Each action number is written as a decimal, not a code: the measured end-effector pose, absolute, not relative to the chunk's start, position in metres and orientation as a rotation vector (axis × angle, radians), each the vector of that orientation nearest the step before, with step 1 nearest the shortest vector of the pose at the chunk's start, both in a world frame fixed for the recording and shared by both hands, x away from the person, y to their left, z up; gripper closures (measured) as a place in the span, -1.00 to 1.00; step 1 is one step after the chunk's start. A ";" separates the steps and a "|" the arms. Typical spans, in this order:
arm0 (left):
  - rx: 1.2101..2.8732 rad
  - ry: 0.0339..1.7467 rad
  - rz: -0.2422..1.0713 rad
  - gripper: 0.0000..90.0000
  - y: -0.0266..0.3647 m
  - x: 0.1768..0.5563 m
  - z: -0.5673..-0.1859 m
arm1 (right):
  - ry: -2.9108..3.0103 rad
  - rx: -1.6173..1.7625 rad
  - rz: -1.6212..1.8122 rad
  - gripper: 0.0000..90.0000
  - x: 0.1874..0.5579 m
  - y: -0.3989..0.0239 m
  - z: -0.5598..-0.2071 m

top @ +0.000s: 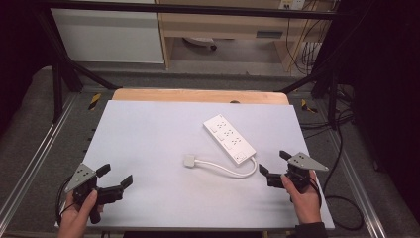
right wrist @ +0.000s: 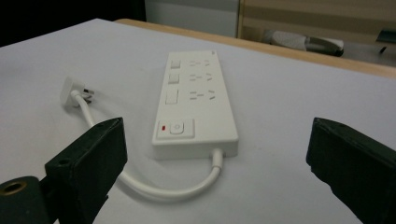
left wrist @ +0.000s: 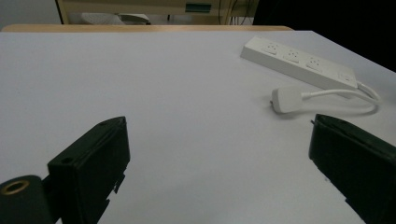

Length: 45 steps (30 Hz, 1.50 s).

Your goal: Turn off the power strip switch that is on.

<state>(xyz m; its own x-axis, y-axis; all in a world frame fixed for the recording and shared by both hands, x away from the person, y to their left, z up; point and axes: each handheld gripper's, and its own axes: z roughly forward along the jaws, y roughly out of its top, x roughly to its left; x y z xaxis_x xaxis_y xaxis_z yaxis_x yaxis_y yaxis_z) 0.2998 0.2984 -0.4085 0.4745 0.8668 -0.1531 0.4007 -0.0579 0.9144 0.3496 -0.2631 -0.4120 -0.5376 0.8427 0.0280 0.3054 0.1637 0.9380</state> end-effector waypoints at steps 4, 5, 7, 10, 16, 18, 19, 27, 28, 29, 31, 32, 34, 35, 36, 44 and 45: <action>1.663 1.102 0.551 -0.89 0.298 0.300 -0.408 | 1.923 1.097 1.356 -0.90 0.348 -0.261 -0.407; 1.663 1.102 0.550 -0.89 0.298 0.300 -0.408 | 1.921 1.095 1.352 -0.90 0.347 -0.260 -0.405; 1.663 1.101 0.551 -0.89 0.298 0.300 -0.408 | 1.914 1.092 1.354 -0.91 0.346 -0.260 -0.403; 1.665 1.102 0.550 -0.89 0.298 0.300 -0.408 | 1.897 1.094 1.362 -0.91 0.345 -0.258 -0.401; 1.676 1.095 0.548 -0.89 0.297 0.300 -0.409 | 1.932 1.060 1.380 -0.87 0.344 -0.250 -0.400; 1.682 1.092 0.548 -0.89 0.296 0.300 -0.409 | 1.944 1.049 1.379 -0.77 0.343 -0.247 -0.400; 1.683 1.090 0.546 -0.89 0.296 0.300 -0.409 | 1.949 1.047 1.377 -0.73 0.343 -0.245 -0.400; 1.684 1.089 0.550 -0.89 0.296 0.300 -0.409 | 1.957 1.053 1.367 -0.31 0.343 -0.238 -0.396; 1.688 1.088 0.551 -0.89 0.296 0.299 -0.409 | 1.943 1.052 1.378 -0.15 0.342 -0.238 -0.395; 1.689 1.086 0.553 -0.89 0.296 0.299 -0.409 | 1.940 1.046 1.378 -0.07 0.343 -0.238 -0.394; 1.691 1.088 0.555 -0.89 0.295 0.300 -0.409 | 1.944 1.043 1.367 0.07 0.343 -0.237 -0.393; 1.691 1.088 0.555 -0.89 0.295 0.300 -0.409 | 1.942 1.041 1.365 0.14 0.343 -0.237 -0.392; 1.685 1.092 0.556 -0.89 0.296 0.300 -0.409 | 1.930 1.051 1.361 0.30 0.345 -0.236 -0.391; 1.686 1.093 0.554 -0.89 0.297 0.300 -0.409 | 1.930 1.051 1.361 0.30 0.345 -0.236 -0.391; 1.679 1.100 0.553 -0.89 0.298 0.300 -0.410 | 1.918 1.057 1.358 0.36 0.347 -0.236 -0.391; 1.691 1.108 0.552 -0.89 0.295 0.300 -0.411 | 1.916 1.007 1.395 0.75 0.367 -0.225 -0.379; 1.691 1.108 0.552 -0.89 0.295 0.300 -0.411 | 1.917 1.000 1.404 0.77 0.369 -0.224 -0.378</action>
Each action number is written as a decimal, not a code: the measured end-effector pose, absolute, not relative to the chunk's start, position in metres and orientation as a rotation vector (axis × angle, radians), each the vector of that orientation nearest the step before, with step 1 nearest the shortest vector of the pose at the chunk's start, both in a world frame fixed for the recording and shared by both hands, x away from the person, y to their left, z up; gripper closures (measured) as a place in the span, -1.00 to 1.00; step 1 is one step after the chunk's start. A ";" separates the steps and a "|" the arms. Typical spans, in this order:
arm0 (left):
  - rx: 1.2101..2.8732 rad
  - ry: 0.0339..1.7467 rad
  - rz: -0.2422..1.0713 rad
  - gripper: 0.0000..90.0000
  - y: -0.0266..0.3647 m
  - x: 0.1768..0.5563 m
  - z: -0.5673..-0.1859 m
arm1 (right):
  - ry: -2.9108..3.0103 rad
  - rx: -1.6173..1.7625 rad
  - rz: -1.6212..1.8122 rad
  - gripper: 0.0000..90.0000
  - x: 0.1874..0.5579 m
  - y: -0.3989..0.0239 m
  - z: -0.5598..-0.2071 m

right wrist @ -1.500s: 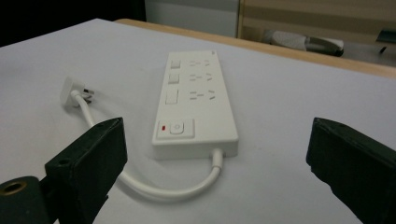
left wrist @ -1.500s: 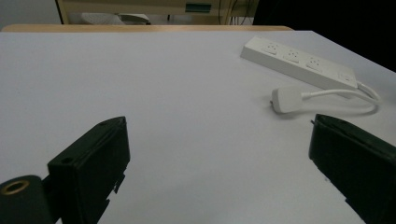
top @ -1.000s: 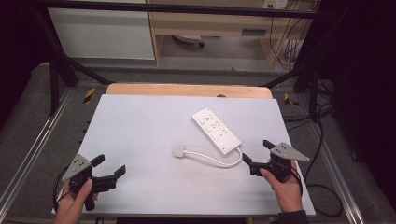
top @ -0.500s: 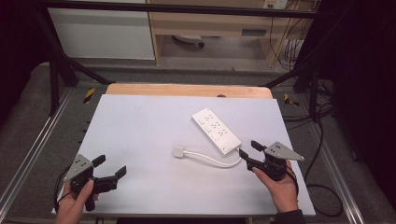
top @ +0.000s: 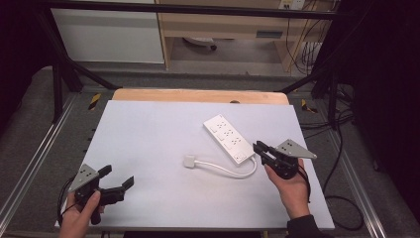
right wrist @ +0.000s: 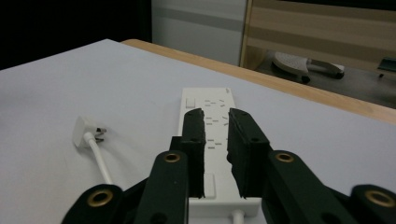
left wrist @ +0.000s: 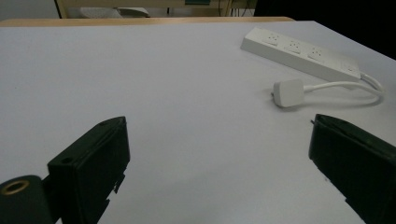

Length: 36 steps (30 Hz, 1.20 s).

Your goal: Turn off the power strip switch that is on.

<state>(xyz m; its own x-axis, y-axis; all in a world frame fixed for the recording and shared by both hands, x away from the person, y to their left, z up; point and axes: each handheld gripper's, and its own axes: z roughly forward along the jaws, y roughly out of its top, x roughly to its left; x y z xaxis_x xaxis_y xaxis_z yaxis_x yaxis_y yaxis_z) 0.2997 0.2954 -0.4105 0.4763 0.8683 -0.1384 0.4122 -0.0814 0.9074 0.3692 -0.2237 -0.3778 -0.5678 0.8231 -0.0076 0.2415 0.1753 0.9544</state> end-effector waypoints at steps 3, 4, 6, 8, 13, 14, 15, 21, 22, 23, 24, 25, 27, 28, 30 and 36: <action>1.698 1.106 0.551 -0.89 0.296 0.300 -0.411 | 1.916 0.985 1.410 0.82 0.373 -0.221 -0.375; 1.697 1.110 0.555 -0.89 0.296 0.300 -0.411 | 1.909 0.972 1.423 0.86 0.376 -0.218 -0.371; 1.693 1.121 0.564 -0.89 0.298 0.300 -0.411 | 1.906 0.957 1.432 0.90 0.379 -0.216 -0.367; 1.691 1.122 0.567 -0.89 0.299 0.300 -0.411 | 1.902 0.949 1.434 0.92 0.380 -0.214 -0.365; 1.692 1.120 0.558 -0.89 0.298 0.300 -0.411 | 1.904 0.927 1.437 0.99 0.386 -0.205 -0.355; 1.692 1.120 0.558 -0.89 0.298 0.300 -0.411 | 1.904 0.927 1.437 0.99 0.386 -0.205 -0.355; 1.693 1.117 0.558 -0.89 0.297 0.300 -0.411 | 1.902 0.935 1.424 1.00 0.387 -0.203 -0.353; 1.669 1.129 0.577 -0.89 0.301 0.299 -0.410 | 1.880 0.961 1.416 1.00 0.392 -0.200 -0.346; 1.669 1.129 0.577 -0.89 0.301 0.299 -0.410 | 1.880 0.961 1.416 1.00 0.392 -0.200 -0.346; 1.668 1.127 0.575 -0.89 0.301 0.299 -0.410 | 1.884 0.958 1.410 1.00 0.394 -0.199 -0.344; 1.672 1.123 0.573 -0.89 0.300 0.300 -0.410 | 1.884 0.958 1.410 1.00 0.394 -0.199 -0.344; 1.680 1.119 0.575 -0.89 0.300 0.300 -0.410 | 1.886 0.956 1.408 1.00 0.396 -0.198 -0.342; 1.684 1.114 0.569 -0.89 0.299 0.300 -0.410 | 1.891 0.963 1.417 1.00 0.398 -0.198 -0.339; 1.683 1.114 0.570 -0.89 0.299 0.300 -0.410 | 1.891 0.963 1.417 1.00 0.398 -0.198 -0.339; 1.688 1.113 0.572 -0.89 0.299 0.300 -0.410 | 1.889 0.967 1.420 1.00 0.401 -0.198 -0.338; 1.691 1.111 0.570 -0.89 0.298 0.300 -0.411 | 1.900 0.959 1.420 1.00 0.407 -0.198 -0.334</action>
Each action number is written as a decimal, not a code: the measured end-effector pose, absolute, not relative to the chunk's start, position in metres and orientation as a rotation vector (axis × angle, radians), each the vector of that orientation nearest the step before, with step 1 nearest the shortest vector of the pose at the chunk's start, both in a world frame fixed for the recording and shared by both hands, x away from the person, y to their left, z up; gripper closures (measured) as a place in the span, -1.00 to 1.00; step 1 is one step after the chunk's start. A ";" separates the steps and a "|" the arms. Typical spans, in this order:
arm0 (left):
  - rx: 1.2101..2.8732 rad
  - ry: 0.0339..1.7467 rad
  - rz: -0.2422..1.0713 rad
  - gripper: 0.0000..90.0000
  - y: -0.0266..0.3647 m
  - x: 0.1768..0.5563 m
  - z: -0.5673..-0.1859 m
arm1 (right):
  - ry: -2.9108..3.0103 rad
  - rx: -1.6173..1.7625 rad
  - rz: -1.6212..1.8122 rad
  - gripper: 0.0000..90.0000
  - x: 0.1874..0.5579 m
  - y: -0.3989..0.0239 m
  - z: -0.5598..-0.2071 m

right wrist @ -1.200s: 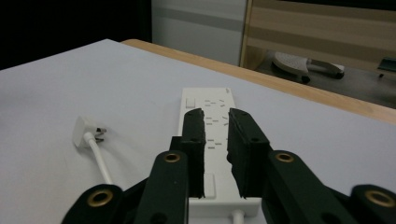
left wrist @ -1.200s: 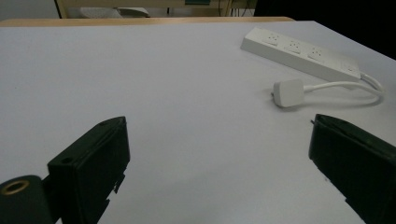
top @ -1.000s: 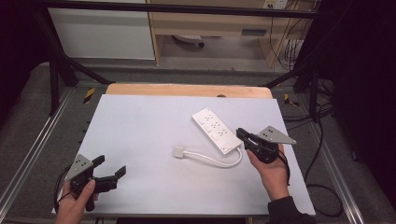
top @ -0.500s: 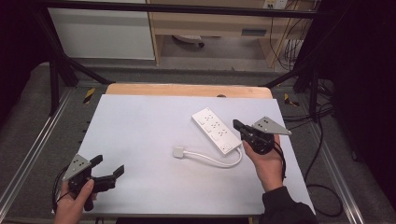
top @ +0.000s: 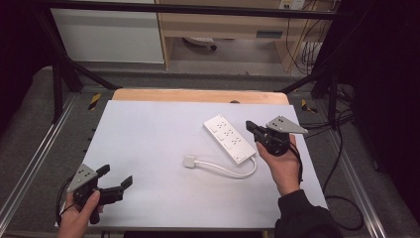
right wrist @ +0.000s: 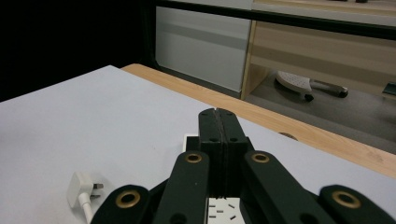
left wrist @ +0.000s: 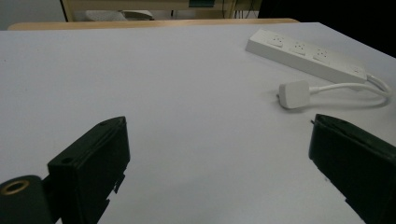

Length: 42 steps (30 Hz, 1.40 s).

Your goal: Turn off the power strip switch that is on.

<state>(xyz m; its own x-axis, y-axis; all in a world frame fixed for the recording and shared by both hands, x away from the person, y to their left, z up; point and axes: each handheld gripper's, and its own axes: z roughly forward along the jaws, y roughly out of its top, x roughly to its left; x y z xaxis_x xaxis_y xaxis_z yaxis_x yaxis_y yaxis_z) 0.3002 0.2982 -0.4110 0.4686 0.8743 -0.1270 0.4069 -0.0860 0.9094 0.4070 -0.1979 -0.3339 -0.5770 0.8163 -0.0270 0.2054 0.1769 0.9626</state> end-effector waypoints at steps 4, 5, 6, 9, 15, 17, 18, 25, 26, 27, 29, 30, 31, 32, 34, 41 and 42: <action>1.695 1.109 0.569 -0.89 0.298 0.300 -0.411 | 1.910 0.952 1.420 1.00 0.408 -0.197 -0.331; 1.696 1.110 0.570 -0.89 0.298 0.300 -0.411 | 1.910 0.952 1.420 1.00 0.409 -0.196 -0.331; 1.697 1.110 0.569 -0.89 0.298 0.300 -0.411 | 1.911 0.953 1.417 1.00 0.409 -0.196 -0.332; 1.698 1.108 0.572 -0.89 0.297 0.300 -0.411 | 1.918 0.963 1.418 1.00 0.410 -0.195 -0.333; 1.697 1.102 0.571 -0.89 0.298 0.301 -0.411 | 1.944 0.972 1.407 1.00 0.415 -0.192 -0.334; 1.699 1.100 0.572 -0.89 0.297 0.301 -0.411 | 1.957 0.978 1.401 1.00 0.416 -0.190 -0.335; 1.698 1.097 0.570 -0.89 0.297 0.301 -0.410 | 1.957 0.978 1.401 1.00 0.416 -0.190 -0.335; 1.711 1.089 0.578 -0.89 0.295 0.302 -0.410 | 1.995 0.970 1.386 1.00 0.420 -0.182 -0.331; 1.711 1.087 0.579 -0.89 0.295 0.302 -0.410 | 1.995 0.970 1.386 1.00 0.420 -0.182 -0.331; 1.712 1.086 0.579 -0.89 0.295 0.302 -0.410 | 1.992 0.961 1.387 1.00 0.419 -0.181 -0.330; 1.720 1.084 0.580 -0.89 0.294 0.302 -0.411 | 1.990 0.954 1.391 1.00 0.419 -0.182 -0.329; 1.725 1.082 0.582 -0.89 0.294 0.302 -0.411 | 1.995 0.955 1.389 1.00 0.418 -0.182 -0.329; 1.726 1.081 0.582 -0.89 0.294 0.302 -0.411 | 1.995 0.955 1.389 1.00 0.418 -0.182 -0.329; 1.723 1.081 0.580 -0.89 0.294 0.302 -0.411 | 1.996 0.954 1.387 1.00 0.418 -0.182 -0.329; 1.723 1.081 0.580 -0.89 0.294 0.302 -0.411 | 1.995 0.958 1.389 1.00 0.418 -0.184 -0.330; 1.721 1.080 0.579 -0.89 0.294 0.302 -0.411 | 1.995 0.972 1.384 1.00 0.418 -0.187 -0.331; 1.721 1.081 0.579 -0.89 0.294 0.302 -0.411 | 1.994 0.974 1.387 1.00 0.418 -0.187 -0.331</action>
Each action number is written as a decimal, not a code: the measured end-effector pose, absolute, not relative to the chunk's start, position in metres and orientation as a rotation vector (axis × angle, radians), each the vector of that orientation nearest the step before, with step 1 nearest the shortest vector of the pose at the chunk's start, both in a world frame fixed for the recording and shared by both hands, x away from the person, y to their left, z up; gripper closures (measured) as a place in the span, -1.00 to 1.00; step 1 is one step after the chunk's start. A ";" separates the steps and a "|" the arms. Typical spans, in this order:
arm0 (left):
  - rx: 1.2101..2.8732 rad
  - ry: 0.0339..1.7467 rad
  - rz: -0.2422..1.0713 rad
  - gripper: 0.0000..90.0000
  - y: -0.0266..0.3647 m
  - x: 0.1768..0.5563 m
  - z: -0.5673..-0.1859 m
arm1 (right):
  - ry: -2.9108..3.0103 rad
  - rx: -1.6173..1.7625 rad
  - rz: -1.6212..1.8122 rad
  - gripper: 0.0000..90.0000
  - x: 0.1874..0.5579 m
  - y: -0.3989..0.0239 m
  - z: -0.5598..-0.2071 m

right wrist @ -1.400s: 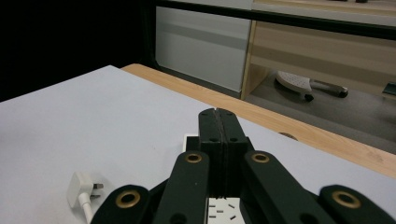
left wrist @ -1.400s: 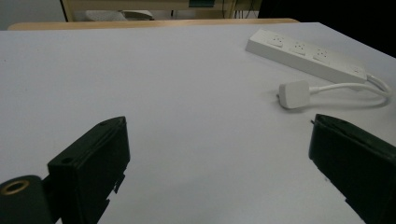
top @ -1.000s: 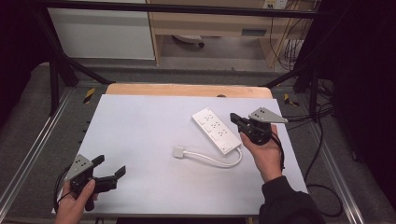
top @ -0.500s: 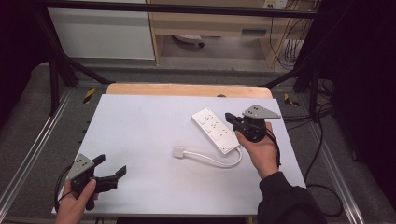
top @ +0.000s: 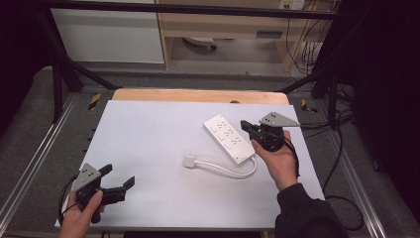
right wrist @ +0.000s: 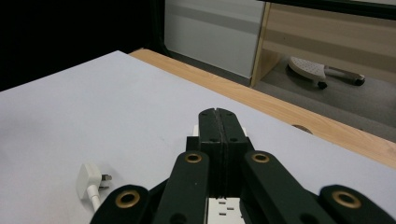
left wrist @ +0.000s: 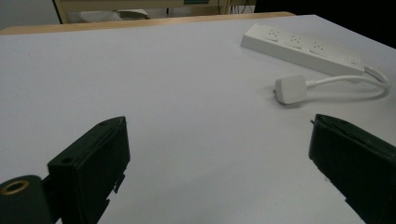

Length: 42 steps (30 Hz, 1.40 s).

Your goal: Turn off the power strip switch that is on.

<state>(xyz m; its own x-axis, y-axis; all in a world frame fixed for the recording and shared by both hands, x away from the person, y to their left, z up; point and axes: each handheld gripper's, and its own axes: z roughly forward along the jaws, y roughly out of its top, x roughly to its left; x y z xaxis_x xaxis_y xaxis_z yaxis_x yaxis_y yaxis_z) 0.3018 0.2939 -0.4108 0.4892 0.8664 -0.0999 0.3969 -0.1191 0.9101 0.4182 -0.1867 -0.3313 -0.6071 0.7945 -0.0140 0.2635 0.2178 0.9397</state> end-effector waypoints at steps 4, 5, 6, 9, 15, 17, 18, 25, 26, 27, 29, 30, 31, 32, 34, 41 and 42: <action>1.718 1.084 0.582 -0.89 0.294 0.302 -0.411 | 2.010 0.968 1.380 1.00 0.421 -0.183 -0.332; 1.717 1.082 0.580 -0.89 0.294 0.302 -0.411 | 2.010 0.968 1.380 1.00 0.421 -0.183 -0.332; 1.718 1.083 0.580 -0.89 0.294 0.302 -0.411 | 2.017 0.965 1.378 1.00 0.423 -0.181 -0.333; 1.718 1.084 0.581 -0.89 0.294 0.302 -0.411 | 2.031 0.965 1.373 1.00 0.426 -0.177 -0.335; 1.721 1.090 0.580 -0.89 0.294 0.301 -0.411 | 2.071 0.966 1.356 1.00 0.434 -0.165 -0.341; 1.722 1.090 0.580 -0.89 0.294 0.301 -0.411 | 2.080 0.964 1.353 1.00 0.437 -0.162 -0.342; 1.723 1.090 0.579 -0.89 0.294 0.301 -0.411 | 2.080 0.964 1.353 1.00 0.437 -0.162 -0.342; 1.725 1.089 0.580 -0.89 0.295 0.301 -0.411 | 2.108 0.979 1.324 1.00 0.445 -0.158 -0.345; 1.725 1.088 0.580 -0.89 0.295 0.301 -0.411 | 2.111 0.984 1.322 1.00 0.446 -0.158 -0.345; 1.725 1.087 0.580 -0.89 0.295 0.301 -0.411 | 2.116 0.990 1.315 1.00 0.447 -0.157 -0.346; 1.727 1.088 0.579 -0.89 0.295 0.301 -0.411 | 2.127 0.997 1.305 1.00 0.450 -0.156 -0.348; 1.728 1.089 0.578 -0.89 0.295 0.301 -0.411 | 2.133 1.004 1.300 1.00 0.451 -0.155 -0.350; 1.729 1.089 0.577 -0.89 0.295 0.301 -0.411 | 2.141 1.009 1.289 1.00 0.452 -0.155 -0.351; 1.729 1.090 0.576 -0.89 0.295 0.301 -0.412 | 2.149 1.013 1.282 1.00 0.453 -0.154 -0.353; 1.729 1.090 0.577 -0.89 0.295 0.301 -0.411 | 2.162 1.023 1.267 1.00 0.456 -0.153 -0.356; 1.731 1.092 0.577 -0.89 0.295 0.301 -0.412 | 2.191 1.039 1.244 1.00 0.462 -0.150 -0.364; 1.730 1.093 0.577 -0.89 0.295 0.301 -0.412 | 2.195 1.038 1.244 1.00 0.462 -0.150 -0.365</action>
<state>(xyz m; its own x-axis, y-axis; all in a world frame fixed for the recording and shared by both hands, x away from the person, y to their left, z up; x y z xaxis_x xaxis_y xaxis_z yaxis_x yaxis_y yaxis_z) 0.3015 0.2946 -0.4118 0.4841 0.8693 -0.0997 0.4085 -0.1238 0.9043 0.4622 -0.1500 -0.3652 -0.6383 0.7697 0.0089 0.4033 0.3245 0.8556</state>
